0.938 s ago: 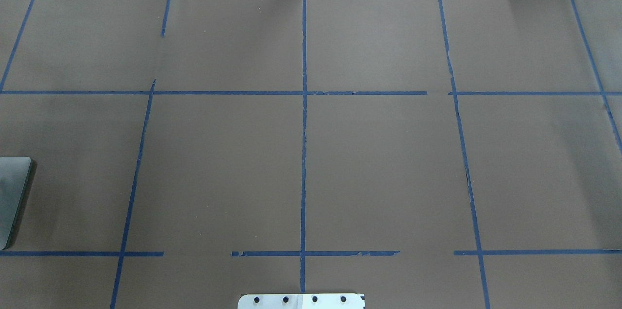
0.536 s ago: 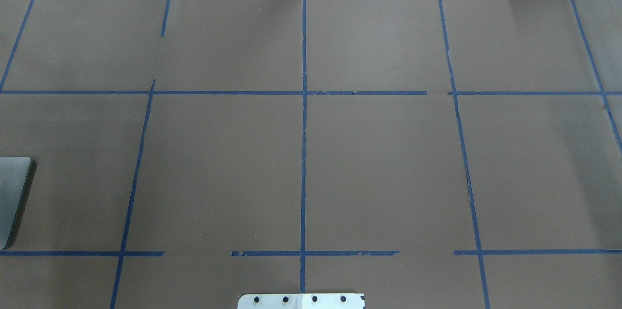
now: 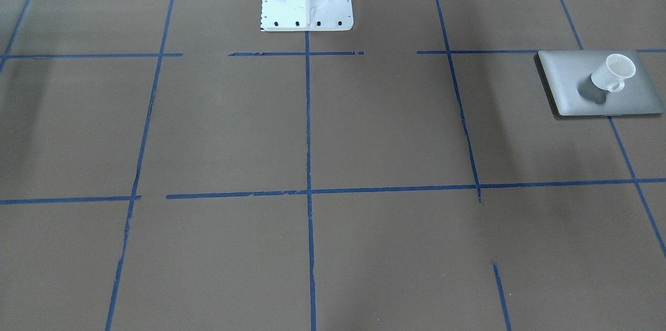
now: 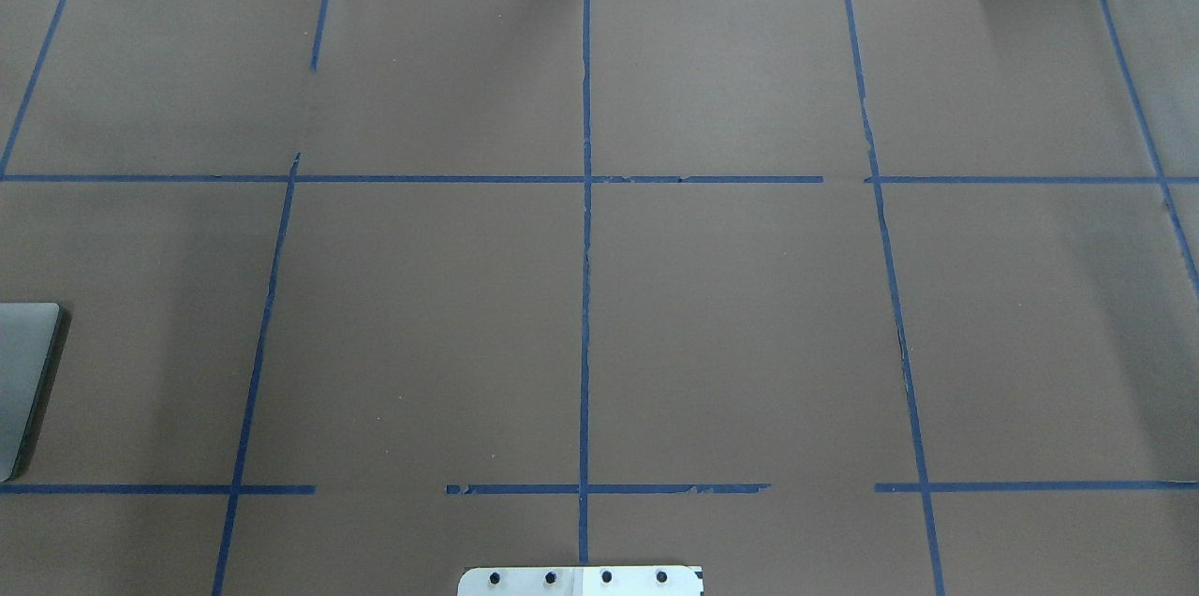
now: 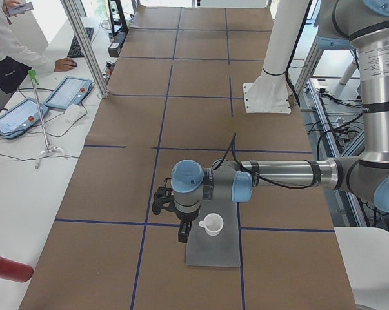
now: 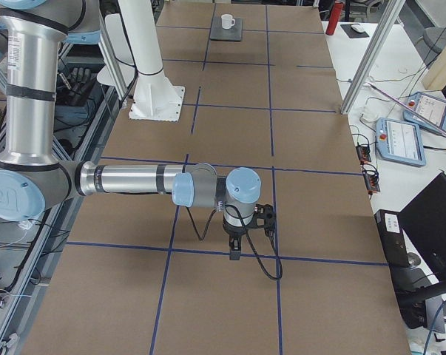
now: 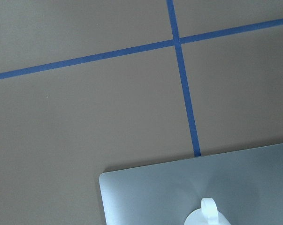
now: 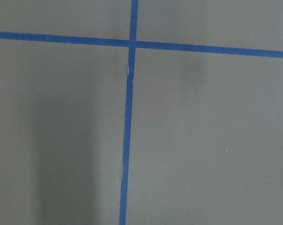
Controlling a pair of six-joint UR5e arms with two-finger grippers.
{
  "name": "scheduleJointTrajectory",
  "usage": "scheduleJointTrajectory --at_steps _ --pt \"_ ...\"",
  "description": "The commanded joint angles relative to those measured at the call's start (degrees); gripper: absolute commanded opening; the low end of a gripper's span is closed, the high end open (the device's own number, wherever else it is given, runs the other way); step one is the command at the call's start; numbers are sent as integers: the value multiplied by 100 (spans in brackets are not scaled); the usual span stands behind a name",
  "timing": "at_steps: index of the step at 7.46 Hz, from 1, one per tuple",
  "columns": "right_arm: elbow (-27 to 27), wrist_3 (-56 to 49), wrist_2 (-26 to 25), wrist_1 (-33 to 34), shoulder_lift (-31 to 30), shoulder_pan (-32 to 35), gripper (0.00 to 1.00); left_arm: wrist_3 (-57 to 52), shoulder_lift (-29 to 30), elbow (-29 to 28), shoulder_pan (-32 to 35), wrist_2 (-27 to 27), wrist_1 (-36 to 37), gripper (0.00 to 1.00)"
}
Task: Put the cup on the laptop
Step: 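Raise the left gripper up away from the cup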
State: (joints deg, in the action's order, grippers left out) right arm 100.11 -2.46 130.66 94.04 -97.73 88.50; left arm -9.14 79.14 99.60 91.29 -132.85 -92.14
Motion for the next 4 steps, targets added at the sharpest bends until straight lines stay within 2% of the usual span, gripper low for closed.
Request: scheduleJointTrajectory --at_steps 1,4 --pt "0 0 3 0 0 0 100 -70 -4 33 21 -214 39 100" --pt "0 0 3 0 0 0 100 0 5 -10 21 -215 47 100"
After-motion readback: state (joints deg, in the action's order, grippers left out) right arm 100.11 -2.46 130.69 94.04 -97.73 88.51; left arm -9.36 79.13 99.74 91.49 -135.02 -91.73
